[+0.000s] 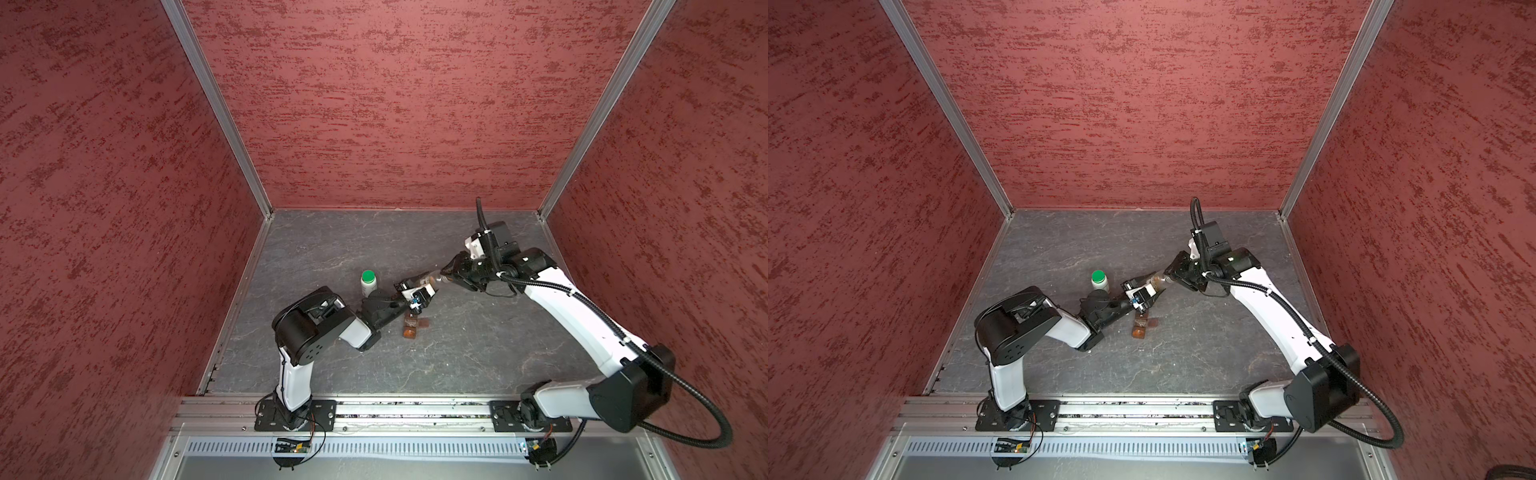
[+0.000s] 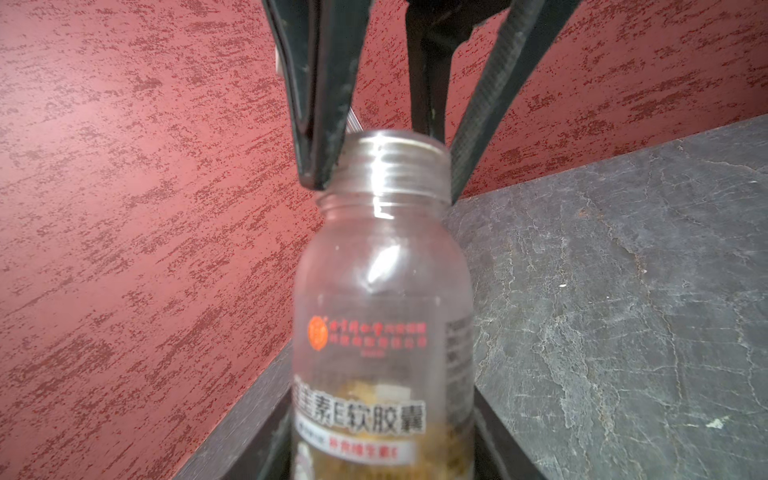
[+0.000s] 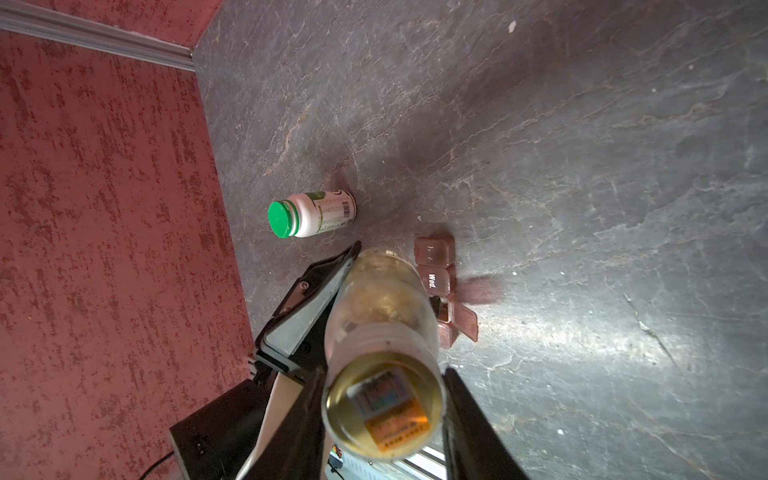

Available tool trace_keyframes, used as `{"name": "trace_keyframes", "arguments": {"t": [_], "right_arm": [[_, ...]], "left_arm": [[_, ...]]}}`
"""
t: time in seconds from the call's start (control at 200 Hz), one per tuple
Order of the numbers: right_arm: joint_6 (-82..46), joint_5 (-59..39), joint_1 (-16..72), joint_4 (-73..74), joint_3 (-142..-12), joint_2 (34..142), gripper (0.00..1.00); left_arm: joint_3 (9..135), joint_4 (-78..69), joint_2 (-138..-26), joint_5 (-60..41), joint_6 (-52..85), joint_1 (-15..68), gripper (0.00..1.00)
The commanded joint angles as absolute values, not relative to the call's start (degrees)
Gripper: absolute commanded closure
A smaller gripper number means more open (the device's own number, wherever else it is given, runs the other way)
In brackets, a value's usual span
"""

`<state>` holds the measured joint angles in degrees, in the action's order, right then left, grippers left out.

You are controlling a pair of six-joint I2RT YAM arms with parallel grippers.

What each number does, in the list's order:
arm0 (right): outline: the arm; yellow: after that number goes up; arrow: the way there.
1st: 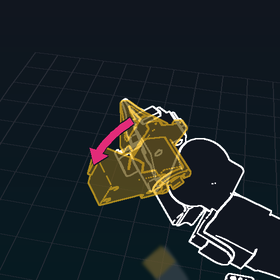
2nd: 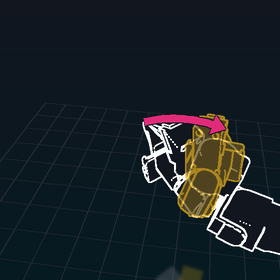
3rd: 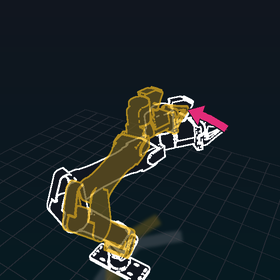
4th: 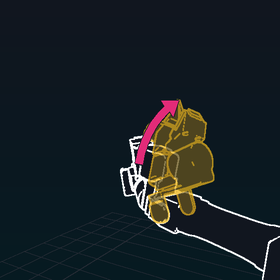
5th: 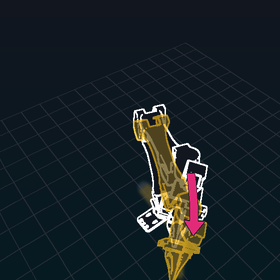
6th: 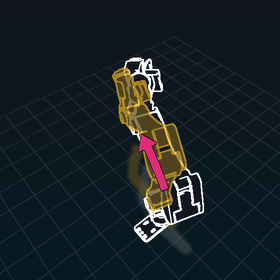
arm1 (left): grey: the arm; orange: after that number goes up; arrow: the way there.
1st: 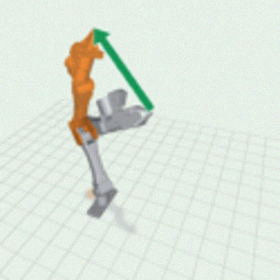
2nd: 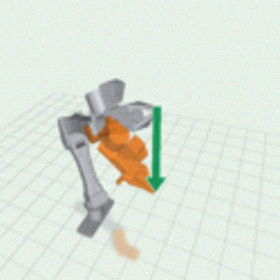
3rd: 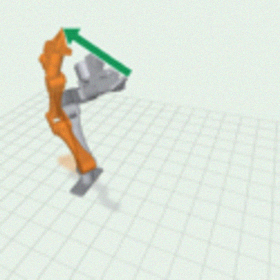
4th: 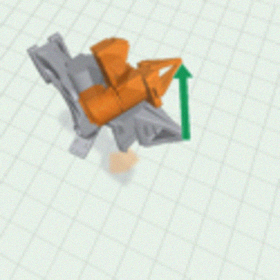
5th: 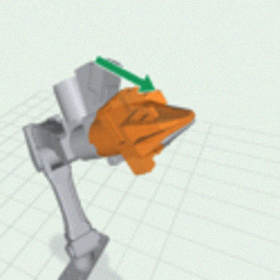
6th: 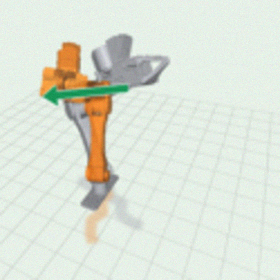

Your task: Sort the pills into containers

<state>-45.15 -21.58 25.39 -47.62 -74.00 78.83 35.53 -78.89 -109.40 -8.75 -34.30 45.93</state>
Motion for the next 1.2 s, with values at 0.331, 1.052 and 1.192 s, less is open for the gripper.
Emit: {"name": "trace_keyframes", "arguments": {"t": [0.331, 1.052, 1.192], "right_arm": [[1.64, -32.57, 25.58, -45.55, -69.09, 69.19, 0.78], [-4.15, -9.88, 24.87, -48.98, -70.01, 70.99, 0.77], [-13.89, -4.34, 24.87, -48.38, -65.76, 75.53, 0.80]], "left_arm": [[27.69, -76.57, -102.56, -13.32, -32.05, 48.29, 1.00], [18.83, -75.33, -92.71, -6.72, -30.24, 48.07, 1.00], [16.42, -73.71, -88.61, -4.32, -29.73, 49.00, 1.00]]}}
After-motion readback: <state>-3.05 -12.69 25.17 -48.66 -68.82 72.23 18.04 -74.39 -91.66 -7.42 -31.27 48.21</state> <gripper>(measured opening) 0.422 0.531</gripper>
